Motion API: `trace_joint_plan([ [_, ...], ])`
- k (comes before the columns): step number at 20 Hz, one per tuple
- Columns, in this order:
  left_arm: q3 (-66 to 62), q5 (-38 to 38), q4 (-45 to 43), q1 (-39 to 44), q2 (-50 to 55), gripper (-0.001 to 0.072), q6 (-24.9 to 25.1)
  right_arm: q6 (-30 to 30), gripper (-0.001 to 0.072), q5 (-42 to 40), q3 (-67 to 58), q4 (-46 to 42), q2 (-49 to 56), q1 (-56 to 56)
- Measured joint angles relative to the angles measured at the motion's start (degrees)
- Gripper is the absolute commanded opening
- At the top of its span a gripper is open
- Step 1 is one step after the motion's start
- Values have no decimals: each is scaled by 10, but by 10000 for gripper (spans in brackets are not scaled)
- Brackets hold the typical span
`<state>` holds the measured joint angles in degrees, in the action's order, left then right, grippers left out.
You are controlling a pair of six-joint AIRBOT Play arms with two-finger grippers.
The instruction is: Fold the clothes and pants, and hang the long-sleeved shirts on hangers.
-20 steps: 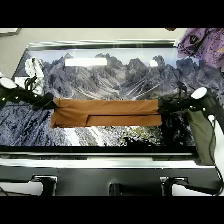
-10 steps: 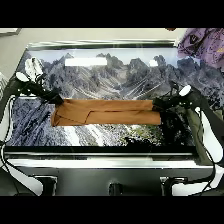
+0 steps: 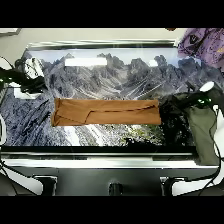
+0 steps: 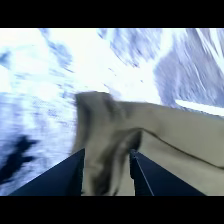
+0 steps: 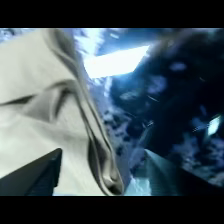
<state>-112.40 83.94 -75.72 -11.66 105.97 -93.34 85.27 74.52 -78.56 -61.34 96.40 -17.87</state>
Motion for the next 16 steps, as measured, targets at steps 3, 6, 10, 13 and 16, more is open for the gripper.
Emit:
trace_joint_plan([
  [3, -14, 5, -29, 8, -22, 337, -11, -44, 610, 16, 20, 66, 22, -28],
  [6, -18, 6, -44, 18, -33, 337, -16, -78, 608, 13, 33, 113, 47, -28],
  [10, -21, 7, -52, 31, -37, 337, -17, -98, 447, -7, 40, 153, 68, -8],
  [13, -21, 7, -54, 37, -38, 326, -18, -107, 60, -34, 42, 153, 76, 15],
  [16, -21, 6, -42, 49, -35, 208, -18, -108, 26, -40, 42, 144, 60, 30],
])
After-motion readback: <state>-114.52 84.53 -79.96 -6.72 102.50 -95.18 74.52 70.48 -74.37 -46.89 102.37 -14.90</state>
